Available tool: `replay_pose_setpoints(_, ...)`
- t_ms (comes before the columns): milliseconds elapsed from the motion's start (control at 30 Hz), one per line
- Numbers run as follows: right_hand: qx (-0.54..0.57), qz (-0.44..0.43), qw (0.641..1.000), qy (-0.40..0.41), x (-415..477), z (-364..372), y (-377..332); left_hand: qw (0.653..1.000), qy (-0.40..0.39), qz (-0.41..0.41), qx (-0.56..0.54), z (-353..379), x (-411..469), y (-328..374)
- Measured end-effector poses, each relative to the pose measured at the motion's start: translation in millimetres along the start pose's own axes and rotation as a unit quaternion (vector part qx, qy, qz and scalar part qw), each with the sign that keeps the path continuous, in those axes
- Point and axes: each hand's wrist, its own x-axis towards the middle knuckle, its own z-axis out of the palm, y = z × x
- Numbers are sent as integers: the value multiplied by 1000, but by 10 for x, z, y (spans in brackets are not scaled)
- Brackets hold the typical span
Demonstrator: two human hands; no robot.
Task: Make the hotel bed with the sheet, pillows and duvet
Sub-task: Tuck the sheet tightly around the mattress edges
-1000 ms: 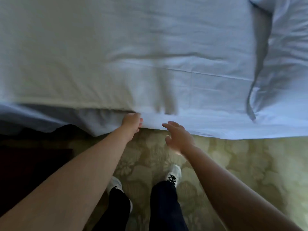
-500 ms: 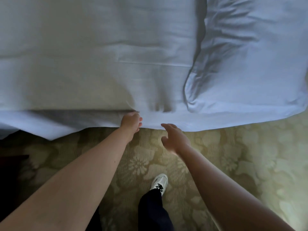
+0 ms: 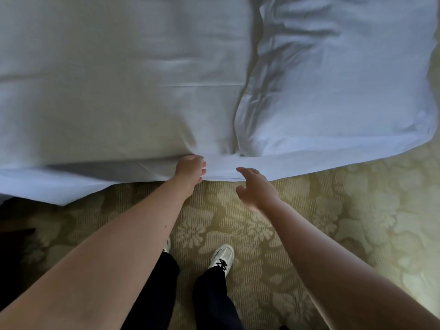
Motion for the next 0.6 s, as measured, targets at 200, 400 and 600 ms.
replay_pose_setpoints(200,-20,-33,999,-16,82,254,-555,998,23,-35,-44,-576,142,32)
replay_pose_setpoints(400,-29,-91,995,-17,218,600,-1714,992,55,-78,-82,-1719,352,10)
replay_pose_setpoints(600,-11,-128,992,6,284,1135,-3124,978,89,-122,-145,-3149,530,14)
